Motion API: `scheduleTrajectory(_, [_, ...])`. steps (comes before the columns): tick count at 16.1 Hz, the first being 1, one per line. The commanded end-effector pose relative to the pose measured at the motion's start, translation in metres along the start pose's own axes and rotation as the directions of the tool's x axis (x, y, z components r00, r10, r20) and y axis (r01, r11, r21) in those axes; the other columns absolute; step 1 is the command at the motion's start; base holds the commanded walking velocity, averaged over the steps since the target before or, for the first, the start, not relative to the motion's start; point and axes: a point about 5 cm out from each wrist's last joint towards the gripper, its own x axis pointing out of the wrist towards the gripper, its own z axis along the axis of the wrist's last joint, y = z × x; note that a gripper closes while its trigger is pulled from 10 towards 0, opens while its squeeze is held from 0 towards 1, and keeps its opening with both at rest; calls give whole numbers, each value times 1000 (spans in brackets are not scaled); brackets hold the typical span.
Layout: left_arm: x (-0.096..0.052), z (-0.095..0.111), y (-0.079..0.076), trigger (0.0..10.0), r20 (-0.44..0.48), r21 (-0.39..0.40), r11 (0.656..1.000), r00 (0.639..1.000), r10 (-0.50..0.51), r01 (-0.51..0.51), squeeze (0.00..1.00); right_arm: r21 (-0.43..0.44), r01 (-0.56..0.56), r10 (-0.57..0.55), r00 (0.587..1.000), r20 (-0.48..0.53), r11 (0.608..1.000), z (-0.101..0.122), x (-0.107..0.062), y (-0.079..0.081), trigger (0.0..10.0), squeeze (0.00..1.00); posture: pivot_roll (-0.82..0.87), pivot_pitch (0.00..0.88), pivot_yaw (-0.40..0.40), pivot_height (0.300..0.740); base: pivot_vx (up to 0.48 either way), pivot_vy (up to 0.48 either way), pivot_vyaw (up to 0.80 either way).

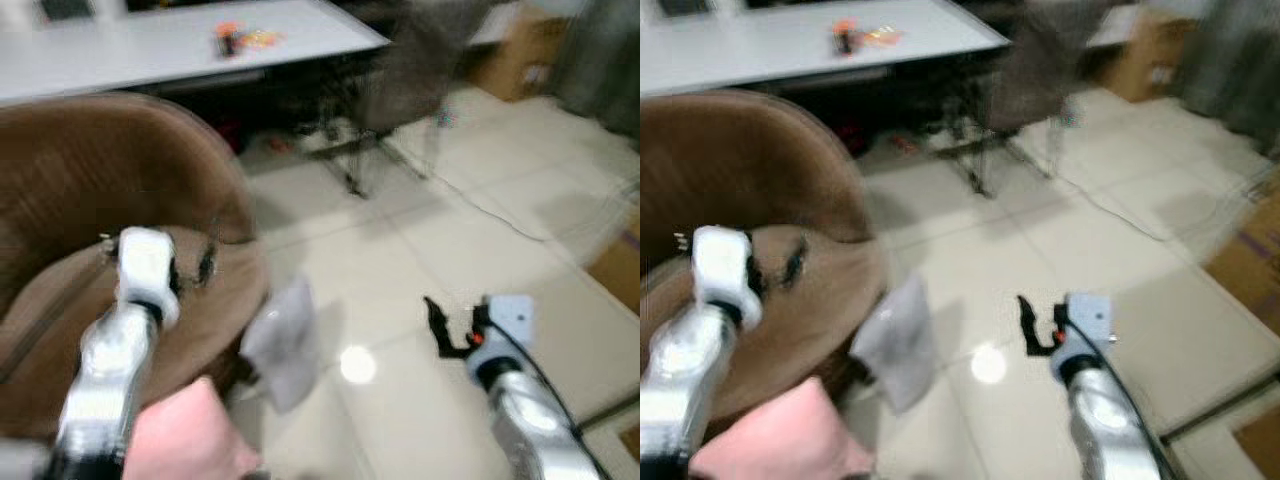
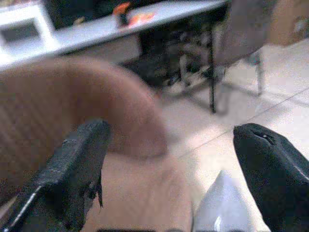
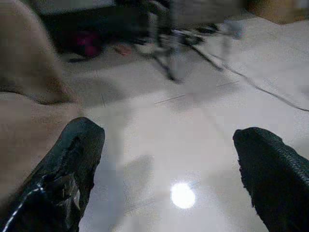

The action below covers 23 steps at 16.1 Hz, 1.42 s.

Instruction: Move the pillow to the sofa from floor

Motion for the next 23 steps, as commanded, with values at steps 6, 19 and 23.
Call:
scheduleTrajectory(6, [-24, 8, -25, 10000, 12, -16, 997, 997, 71, -71, 792, -49, 4, -2, 999, 42, 999, 13, 11, -1, 10000, 1000, -84, 0, -1, 740, 0, -160, 533])
scheduleTrajectory(19, [-31, 11, -30, 10000, 2, 13, 991, 991, 133, -133, 722, -94, -27, 31, 998, 50, 995, 20, 26, 5, 10000, 1000, -69, 0, -31, 740, 0, -361, 185])
scheduleTrajectory(23, [-25, 19, -34, 10000, 40, -6, 993, 992, 118, -117, 737, -88, 12, -6, 997, 76, 996, 26, 31, 3, 10000, 1000, -76, 0, -37, 740, 214, 0, 600])
